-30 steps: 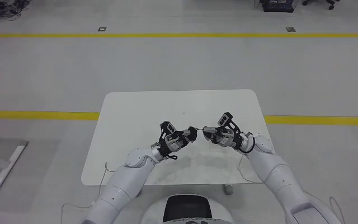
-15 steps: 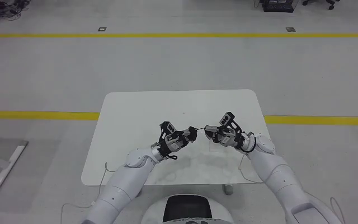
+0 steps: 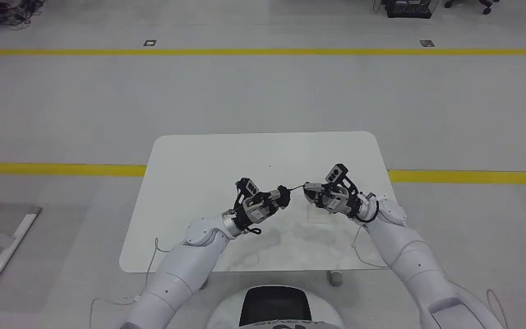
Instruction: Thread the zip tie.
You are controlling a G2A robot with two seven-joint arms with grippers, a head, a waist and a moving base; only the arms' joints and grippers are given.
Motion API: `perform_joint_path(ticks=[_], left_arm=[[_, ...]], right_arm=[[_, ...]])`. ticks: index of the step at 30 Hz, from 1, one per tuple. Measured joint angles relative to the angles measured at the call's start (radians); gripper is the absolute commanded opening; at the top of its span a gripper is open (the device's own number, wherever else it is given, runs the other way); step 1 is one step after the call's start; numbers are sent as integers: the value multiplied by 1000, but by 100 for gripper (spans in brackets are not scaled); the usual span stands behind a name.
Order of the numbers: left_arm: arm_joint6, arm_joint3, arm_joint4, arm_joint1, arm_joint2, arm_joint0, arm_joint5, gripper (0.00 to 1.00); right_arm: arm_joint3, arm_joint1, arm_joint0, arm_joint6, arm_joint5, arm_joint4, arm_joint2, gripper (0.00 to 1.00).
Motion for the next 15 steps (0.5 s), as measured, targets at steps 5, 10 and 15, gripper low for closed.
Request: perform_joint_path(ticks=[5,10,15], left_arm=[[0,1,-1,0,1,-2,0,0],[0,2,-1,0,2,-3,0,0],[-2,3,-4,1,3,-4,0,0]], right_arm=[[4,0,2,-2,3,-2,3,0],[7,0,5,-7,7,-5,4,0],[11,-1,9,-12,10,-12,4,0]])
